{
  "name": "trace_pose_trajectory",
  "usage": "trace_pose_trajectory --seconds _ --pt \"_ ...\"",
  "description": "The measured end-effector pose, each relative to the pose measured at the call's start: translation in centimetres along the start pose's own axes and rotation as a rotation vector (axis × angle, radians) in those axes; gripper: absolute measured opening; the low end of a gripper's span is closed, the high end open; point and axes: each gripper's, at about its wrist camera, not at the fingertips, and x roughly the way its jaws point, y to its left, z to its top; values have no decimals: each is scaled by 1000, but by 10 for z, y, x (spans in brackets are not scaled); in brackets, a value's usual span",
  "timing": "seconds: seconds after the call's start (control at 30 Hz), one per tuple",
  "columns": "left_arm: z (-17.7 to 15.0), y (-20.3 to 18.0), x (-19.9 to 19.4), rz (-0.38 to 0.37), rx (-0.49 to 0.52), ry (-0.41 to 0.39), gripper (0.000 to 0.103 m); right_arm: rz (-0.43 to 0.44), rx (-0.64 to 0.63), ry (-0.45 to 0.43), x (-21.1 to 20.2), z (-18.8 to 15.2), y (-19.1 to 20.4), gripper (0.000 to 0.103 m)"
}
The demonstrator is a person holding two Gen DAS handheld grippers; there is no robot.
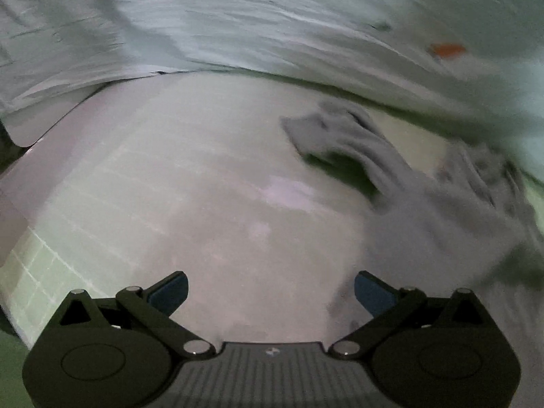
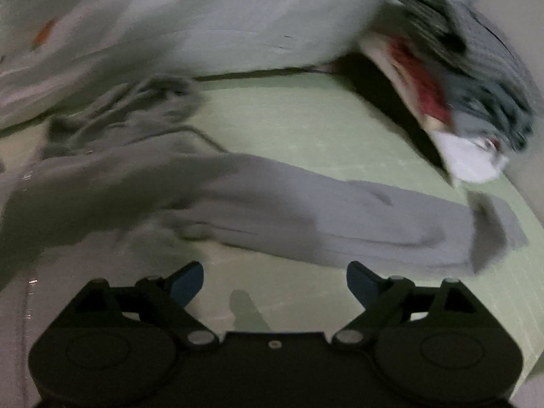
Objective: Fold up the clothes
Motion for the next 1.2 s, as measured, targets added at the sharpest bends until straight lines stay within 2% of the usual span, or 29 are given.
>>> trace_pose_trajectory --seconds 0.1,0.17,0.2,0.43,0.6,0.67,0.7,0.73,0.77,0.8,1.0,1.1,1.13,1.2 --pt "29 17 25 -38 -11 -2 82 -8 -30 -13 -5 5 26 92" --pt "48 23 46 -68 -3 -1 65 -42 -28 -13 -7 6 34 92" --pt "58 26 56 -83 1 0 60 -59 -27 -13 -7 7 38 92" --pt "121 27 136 -208 -75 12 62 -188 -6 12 -11 13 59 92" --pt "137 11 176 -205 -21 41 61 -247 -16 65 -12 8 67 92" --pt "137 4 177 -173 16 8 59 -251 -23 76 -15 5 70 92" --pt "138 2 176 -163 26 -6 55 -247 -34 72 -15 6 73 92" --pt "136 1 175 -169 32 -17 40 -243 -45 68 -16 6 76 92" --pt "135 1 174 -176 37 -26 14 -240 -56 64 -16 7 79 92" --pt "132 3 173 -176 29 -30 1 -236 -67 60 -16 7 81 92" --pt "123 39 150 -129 -46 -77 0 -178 -133 53 -14 8 94 91" --pt "122 67 137 -146 -128 -83 0 -154 -135 56 -10 9 97 91" --pt "121 70 135 -172 -146 -78 0 -142 -134 62 -8 8 97 91" --pt "120 69 131 -219 -161 -68 6 -118 -137 71 -7 5 99 91"
